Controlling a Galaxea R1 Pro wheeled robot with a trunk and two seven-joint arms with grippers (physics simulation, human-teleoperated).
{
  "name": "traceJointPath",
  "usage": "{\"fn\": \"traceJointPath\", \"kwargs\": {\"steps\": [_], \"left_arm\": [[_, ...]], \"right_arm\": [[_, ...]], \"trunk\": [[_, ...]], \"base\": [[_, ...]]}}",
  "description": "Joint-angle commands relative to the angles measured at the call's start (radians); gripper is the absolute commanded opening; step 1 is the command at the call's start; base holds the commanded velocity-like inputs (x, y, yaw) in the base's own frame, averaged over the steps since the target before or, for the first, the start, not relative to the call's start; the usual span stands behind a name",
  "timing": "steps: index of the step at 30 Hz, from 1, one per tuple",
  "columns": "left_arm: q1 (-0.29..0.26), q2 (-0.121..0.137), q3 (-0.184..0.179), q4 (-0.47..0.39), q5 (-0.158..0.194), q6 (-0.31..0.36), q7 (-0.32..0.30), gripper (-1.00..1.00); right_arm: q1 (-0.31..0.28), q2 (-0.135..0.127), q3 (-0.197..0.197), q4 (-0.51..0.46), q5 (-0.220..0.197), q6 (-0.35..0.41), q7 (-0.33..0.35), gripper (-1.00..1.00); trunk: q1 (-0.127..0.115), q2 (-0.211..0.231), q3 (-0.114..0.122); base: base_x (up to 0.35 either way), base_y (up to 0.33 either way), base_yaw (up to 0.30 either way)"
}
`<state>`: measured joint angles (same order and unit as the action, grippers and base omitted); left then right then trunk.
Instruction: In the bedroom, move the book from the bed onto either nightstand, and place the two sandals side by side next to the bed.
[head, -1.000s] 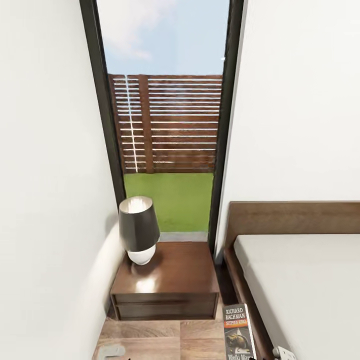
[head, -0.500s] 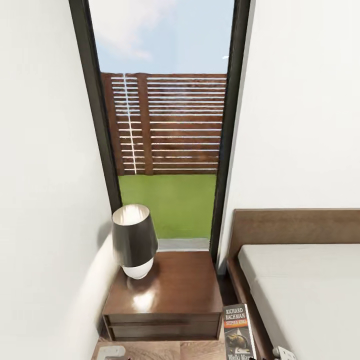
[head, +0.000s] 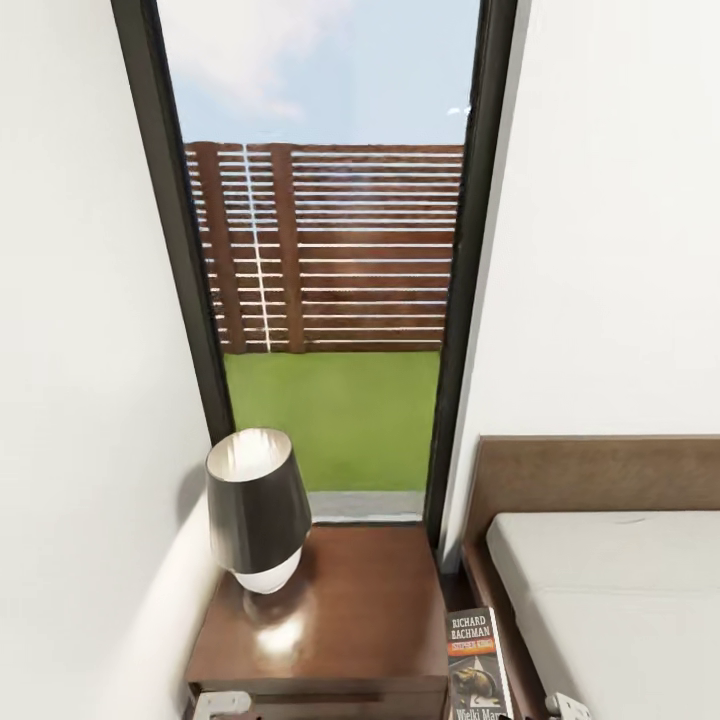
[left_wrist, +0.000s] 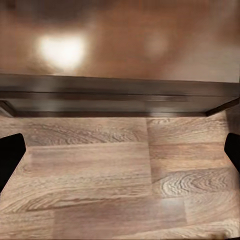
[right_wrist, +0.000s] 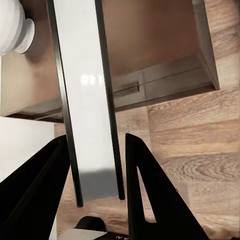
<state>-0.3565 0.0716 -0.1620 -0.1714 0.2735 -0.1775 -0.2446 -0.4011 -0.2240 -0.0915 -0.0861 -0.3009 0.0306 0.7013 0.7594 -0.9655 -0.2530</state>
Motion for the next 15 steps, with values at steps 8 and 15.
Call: {"fn": "traceJointPath", "kwargs": {"steps": [8, 15], "left_arm": [[-0.001, 0.001, -0.008, 0.001, 0.01, -0.003, -0.002, 1.0], [-0.001, 0.001, -0.008, 0.001, 0.01, -0.003, -0.002, 1.0]], "right_arm": [[-0.001, 0.0, -0.011, 0.0, 0.0, 0.003, 0.004, -1.0], [-0.001, 0.0, -0.011, 0.0, 0.0, 0.003, 0.004, -1.0]], "trunk": [[0.001, -0.001, -0.001], [0.001, -0.001, -0.001]], "base": [[0.313, 0.0, 0.0], [0.3, 0.0, 0.0]]}}
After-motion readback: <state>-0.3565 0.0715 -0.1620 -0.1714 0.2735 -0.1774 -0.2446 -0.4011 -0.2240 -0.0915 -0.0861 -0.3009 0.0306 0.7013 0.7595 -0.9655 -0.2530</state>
